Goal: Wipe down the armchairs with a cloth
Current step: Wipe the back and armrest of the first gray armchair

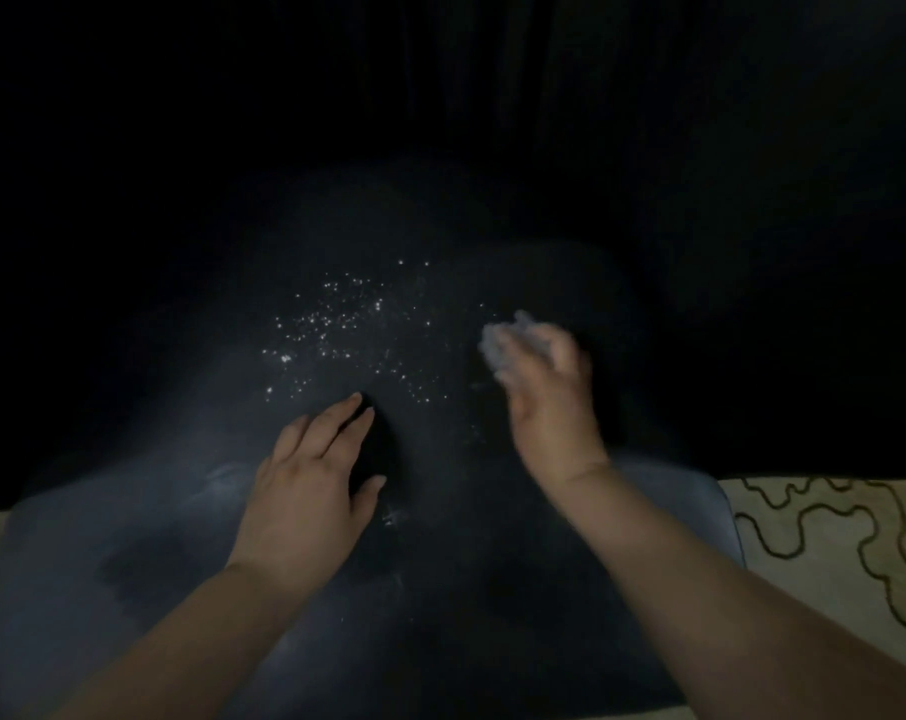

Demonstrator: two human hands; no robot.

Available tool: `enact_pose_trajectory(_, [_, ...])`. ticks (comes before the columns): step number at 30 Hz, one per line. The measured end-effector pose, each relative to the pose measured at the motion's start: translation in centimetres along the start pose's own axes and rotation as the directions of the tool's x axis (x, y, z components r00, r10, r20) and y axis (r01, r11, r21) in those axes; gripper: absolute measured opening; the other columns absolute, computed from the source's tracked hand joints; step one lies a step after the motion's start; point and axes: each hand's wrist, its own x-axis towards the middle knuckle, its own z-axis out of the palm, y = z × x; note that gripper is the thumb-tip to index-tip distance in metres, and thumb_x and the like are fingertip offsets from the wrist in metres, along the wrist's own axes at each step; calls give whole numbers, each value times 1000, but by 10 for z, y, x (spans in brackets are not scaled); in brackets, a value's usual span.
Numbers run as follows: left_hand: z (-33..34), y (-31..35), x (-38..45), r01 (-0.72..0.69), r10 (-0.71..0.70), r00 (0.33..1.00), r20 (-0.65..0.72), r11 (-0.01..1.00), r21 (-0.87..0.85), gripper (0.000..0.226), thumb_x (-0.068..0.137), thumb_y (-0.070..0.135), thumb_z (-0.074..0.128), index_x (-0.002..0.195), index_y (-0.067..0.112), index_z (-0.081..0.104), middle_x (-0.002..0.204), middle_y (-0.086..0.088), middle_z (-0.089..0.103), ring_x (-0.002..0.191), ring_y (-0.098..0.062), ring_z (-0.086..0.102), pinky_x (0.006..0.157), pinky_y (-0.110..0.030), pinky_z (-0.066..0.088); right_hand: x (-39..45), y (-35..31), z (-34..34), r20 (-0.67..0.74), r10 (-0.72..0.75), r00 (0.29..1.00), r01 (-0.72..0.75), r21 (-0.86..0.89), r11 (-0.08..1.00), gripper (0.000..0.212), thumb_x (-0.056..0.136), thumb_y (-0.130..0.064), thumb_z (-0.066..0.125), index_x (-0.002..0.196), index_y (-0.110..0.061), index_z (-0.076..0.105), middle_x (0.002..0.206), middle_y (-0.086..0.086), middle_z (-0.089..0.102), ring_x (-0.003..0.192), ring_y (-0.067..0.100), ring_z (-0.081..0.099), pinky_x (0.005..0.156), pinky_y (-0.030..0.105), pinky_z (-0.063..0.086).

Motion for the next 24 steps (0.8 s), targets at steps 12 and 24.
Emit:
enact_pose_trajectory(12, [-1, -18, 10, -18, 15, 998, -57, 998, -54, 59, 80, 21, 74, 134, 9, 55, 140, -1, 49, 115, -22, 46, 102, -39, 41, 20, -27, 6, 219, -123, 968, 61, 272, 960, 63, 83, 14, 57, 140, -13, 45, 144, 10, 35, 131, 16, 35, 105, 11, 33])
enact_pose_trajectory(24, [-17, -33, 9, 37, -48, 996, -75, 991, -132, 55, 80, 18, 74, 132, 10, 57, 138, -2, 50, 122, -24, 45, 107, -39, 37, 44, -50, 28, 267, -173, 948, 153, 92, 984, 41, 87, 1, 56, 127, -11, 57, 130, 8, 52, 121, 22, 44, 102, 30, 34])
